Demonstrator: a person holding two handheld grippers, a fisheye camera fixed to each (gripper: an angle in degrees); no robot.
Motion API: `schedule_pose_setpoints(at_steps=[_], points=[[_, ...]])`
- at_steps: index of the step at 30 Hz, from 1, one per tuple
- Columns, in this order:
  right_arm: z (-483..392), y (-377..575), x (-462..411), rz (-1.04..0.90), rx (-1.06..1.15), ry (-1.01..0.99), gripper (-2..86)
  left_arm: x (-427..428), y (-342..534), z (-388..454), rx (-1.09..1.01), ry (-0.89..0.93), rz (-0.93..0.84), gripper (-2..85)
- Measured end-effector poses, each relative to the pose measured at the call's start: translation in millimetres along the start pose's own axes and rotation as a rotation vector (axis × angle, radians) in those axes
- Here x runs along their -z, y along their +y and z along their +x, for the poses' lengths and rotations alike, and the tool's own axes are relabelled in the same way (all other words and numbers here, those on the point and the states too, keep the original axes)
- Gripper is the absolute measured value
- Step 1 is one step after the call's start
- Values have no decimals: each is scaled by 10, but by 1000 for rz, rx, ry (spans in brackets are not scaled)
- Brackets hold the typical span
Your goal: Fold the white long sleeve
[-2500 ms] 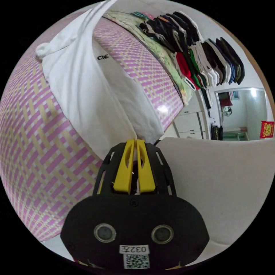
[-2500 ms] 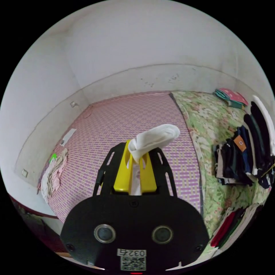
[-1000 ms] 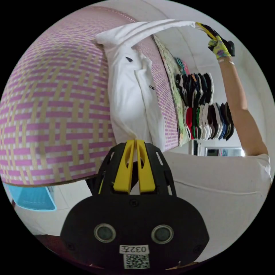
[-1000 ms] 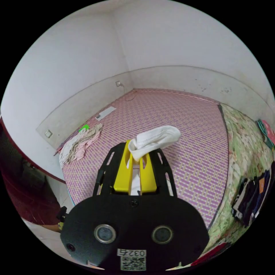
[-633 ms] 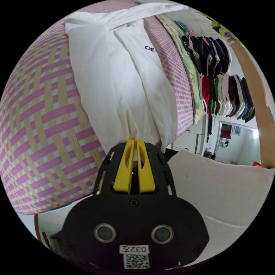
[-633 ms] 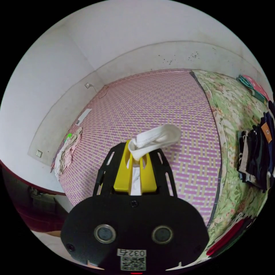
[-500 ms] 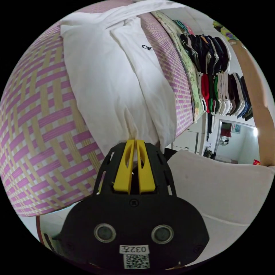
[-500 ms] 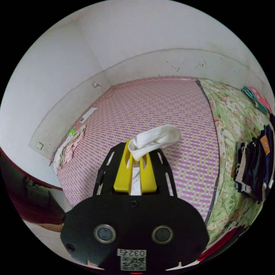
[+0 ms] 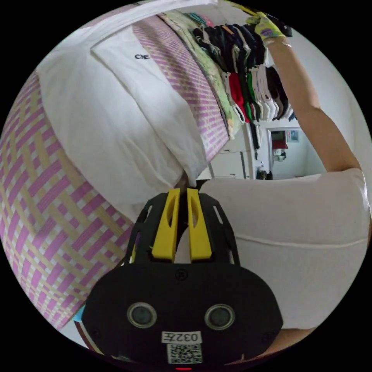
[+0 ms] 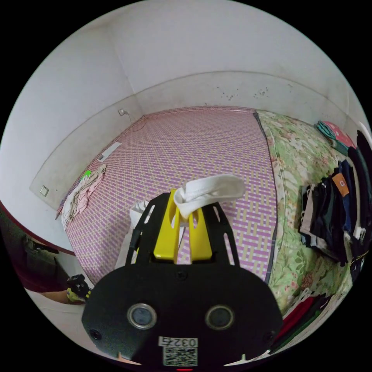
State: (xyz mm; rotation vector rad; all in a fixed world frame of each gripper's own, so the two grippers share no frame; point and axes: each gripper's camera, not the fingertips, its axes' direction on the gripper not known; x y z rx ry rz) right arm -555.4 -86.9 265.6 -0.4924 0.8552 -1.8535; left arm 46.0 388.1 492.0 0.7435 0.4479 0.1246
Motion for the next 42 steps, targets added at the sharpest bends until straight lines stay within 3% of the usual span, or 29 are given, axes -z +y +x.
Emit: schedule_pose_setpoints(at_steps=[3,6,11,16,21,32,42], points=[[31,222,86,-10,-12,-11,7,151,208,-289,110,-92,98,-7],[-100,414,254,19,17,-47,9,269,337,-666,184,-33,209,-8],[-563,649,618,90,139,-165,12,178,323,-980,208,-45,172,-9],[-1334,1247,1062,144,401,-314,16,516,452,-1350,233,105,363,-10],[-1542,1916,1277,154,445,-452,18,1010,349,-1776,307,97,479,-10],[-2082,2771,1412,87,418,-386,17,2043,-894,-3125,445,82,554,-9],[-3319,3011,1530,-91,570,-198,-2,2253,-1934,-4046,397,46,419,-9]])
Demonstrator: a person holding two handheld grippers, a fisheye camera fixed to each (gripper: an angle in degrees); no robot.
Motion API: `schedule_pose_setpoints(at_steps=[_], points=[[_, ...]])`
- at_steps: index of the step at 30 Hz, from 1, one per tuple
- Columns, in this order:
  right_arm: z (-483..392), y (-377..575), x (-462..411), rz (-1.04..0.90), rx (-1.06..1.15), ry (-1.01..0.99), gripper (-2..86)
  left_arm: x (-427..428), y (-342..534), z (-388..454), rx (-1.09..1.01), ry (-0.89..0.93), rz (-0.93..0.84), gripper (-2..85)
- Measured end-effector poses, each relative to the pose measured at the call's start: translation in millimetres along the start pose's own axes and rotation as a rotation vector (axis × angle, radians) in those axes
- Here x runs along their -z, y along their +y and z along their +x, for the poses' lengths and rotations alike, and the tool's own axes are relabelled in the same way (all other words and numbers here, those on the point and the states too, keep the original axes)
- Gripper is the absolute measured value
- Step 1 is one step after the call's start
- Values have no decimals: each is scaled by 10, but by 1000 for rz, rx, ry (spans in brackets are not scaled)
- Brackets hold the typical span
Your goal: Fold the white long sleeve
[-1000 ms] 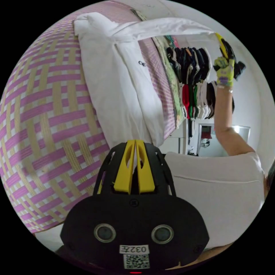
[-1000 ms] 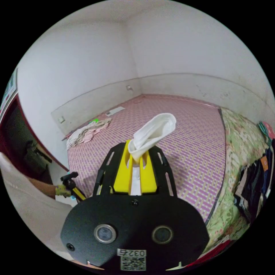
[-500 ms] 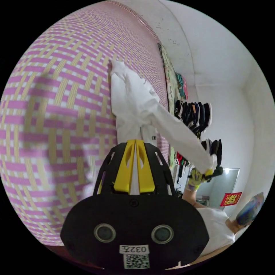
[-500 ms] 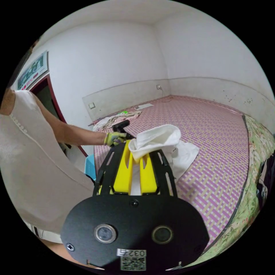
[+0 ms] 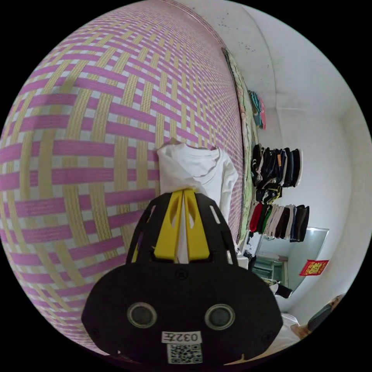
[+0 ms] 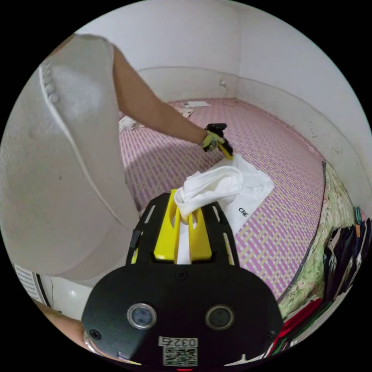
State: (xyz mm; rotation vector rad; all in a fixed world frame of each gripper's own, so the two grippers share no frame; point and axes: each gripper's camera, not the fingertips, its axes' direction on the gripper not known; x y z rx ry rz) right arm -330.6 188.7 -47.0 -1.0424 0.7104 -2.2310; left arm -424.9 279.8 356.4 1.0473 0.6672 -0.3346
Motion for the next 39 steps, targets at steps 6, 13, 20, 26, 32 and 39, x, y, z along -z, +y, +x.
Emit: schedule_pose_setpoints(at_steps=[6,13,20,26,32,39], points=[[-595,-92,-480,-250,49,-93,-5,-65,-107,-293,4,115,7,-8],[-801,-70,-780,-281,-52,-84,-4,110,128,-334,-95,279,18,20],[-980,-224,-766,-263,-30,-63,-2,-153,135,-14,-115,190,-87,44],[-1187,-340,-608,-208,22,16,11,-6,19,435,-164,131,-85,-7],[-1545,-101,-1238,-406,154,-26,54,-319,0,668,-179,-158,-236,-13],[-1353,184,-1442,-524,-26,-354,70,136,794,980,-260,-74,-24,-11]])
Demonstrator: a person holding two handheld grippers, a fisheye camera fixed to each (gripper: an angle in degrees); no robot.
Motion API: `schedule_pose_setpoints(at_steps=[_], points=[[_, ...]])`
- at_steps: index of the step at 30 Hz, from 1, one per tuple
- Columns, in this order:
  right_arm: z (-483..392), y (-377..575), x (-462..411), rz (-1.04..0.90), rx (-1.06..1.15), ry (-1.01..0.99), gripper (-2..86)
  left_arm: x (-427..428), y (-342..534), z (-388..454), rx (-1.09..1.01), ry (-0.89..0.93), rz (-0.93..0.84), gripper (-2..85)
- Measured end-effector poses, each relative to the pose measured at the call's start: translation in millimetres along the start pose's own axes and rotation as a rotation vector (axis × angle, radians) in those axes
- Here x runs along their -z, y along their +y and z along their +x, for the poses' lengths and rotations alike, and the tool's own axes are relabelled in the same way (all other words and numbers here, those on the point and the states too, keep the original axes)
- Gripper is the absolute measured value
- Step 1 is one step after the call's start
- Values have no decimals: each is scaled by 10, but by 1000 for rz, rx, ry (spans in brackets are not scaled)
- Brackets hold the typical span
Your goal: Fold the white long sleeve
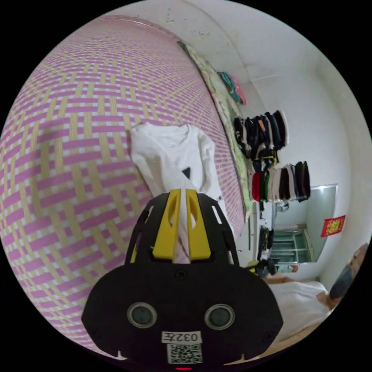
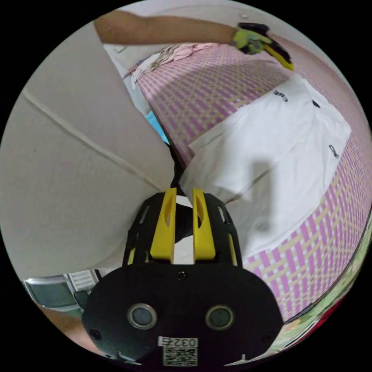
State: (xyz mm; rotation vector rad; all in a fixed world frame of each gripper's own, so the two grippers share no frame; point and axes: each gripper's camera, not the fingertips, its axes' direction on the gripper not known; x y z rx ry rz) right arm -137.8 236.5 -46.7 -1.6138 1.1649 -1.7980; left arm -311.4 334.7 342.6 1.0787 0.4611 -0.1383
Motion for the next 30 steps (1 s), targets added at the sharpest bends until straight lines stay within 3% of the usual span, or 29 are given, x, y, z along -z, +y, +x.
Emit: schedule_pose_setpoints(at_steps=[3,7,11,14,19,23,30], points=[[201,285,106,111,-148,-28,61,-170,536,259,-60,129,-89,-1],[559,740,162,286,-427,-79,51,-738,1491,750,-106,189,-325,9],[737,972,153,415,-550,-135,49,-1090,2279,1143,-77,178,-416,13],[879,1007,83,429,-576,-149,49,-1202,2706,1393,-19,88,-377,23],[1303,963,-116,434,-497,-276,47,-1000,2985,1699,100,-6,-149,19],[1454,935,-150,399,-401,-283,47,-1038,3111,1892,154,-132,-132,20],[1636,1082,-264,370,-282,-325,47,-1026,3314,2206,230,-192,-79,9]])
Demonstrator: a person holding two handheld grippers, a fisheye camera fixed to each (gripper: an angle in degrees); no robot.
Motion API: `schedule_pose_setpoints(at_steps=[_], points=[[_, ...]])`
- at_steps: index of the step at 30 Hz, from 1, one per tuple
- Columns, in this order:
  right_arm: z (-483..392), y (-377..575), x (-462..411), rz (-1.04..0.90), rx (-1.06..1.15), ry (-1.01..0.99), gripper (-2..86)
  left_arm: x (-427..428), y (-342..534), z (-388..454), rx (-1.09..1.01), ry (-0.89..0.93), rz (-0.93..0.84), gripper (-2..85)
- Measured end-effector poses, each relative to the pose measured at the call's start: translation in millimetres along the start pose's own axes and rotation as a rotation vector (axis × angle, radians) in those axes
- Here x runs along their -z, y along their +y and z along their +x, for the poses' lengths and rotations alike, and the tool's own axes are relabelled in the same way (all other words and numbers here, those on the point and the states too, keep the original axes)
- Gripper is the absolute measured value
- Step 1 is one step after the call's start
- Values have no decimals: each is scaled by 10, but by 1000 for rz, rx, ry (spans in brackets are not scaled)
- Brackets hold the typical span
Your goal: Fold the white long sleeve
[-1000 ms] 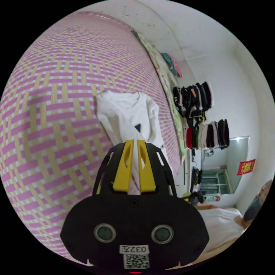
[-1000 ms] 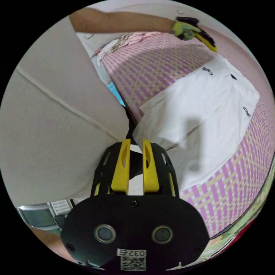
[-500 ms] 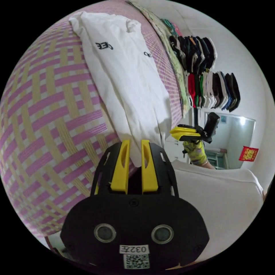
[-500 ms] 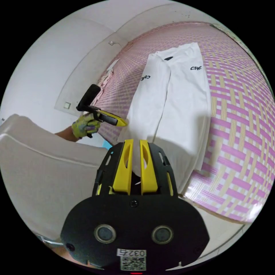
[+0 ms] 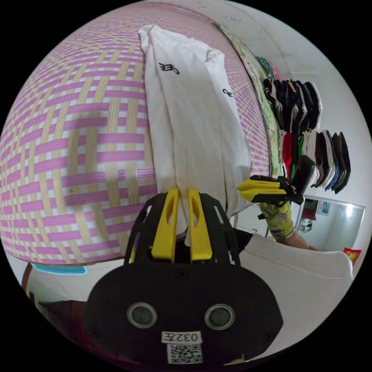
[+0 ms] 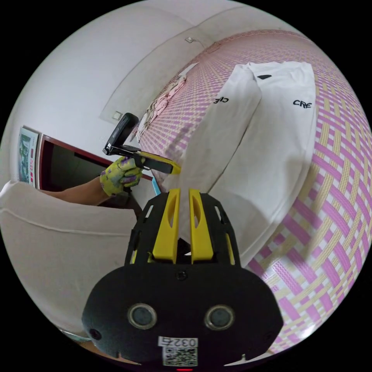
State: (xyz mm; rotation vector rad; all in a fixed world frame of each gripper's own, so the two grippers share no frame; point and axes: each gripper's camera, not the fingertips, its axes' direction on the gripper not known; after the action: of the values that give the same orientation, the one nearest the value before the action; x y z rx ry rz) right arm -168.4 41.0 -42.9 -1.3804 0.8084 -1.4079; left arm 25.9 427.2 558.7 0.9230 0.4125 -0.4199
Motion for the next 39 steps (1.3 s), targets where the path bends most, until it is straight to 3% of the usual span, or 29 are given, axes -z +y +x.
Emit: schedule_pose_setpoints(at_steps=[10,16,18,21,26,39], points=[[398,285,26,3,-39,-22,48,501,419,-181,80,182,117,-9],[549,481,37,29,-120,0,49,518,406,-425,107,252,73,-9],[564,570,115,66,-150,20,50,544,399,-454,112,185,38,-7],[647,748,259,118,-226,85,51,716,503,-563,111,131,81,18],[826,1037,492,204,-355,161,65,788,598,-719,79,254,60,86],[1219,958,231,27,-389,64,61,661,455,-709,-61,274,-104,19]])
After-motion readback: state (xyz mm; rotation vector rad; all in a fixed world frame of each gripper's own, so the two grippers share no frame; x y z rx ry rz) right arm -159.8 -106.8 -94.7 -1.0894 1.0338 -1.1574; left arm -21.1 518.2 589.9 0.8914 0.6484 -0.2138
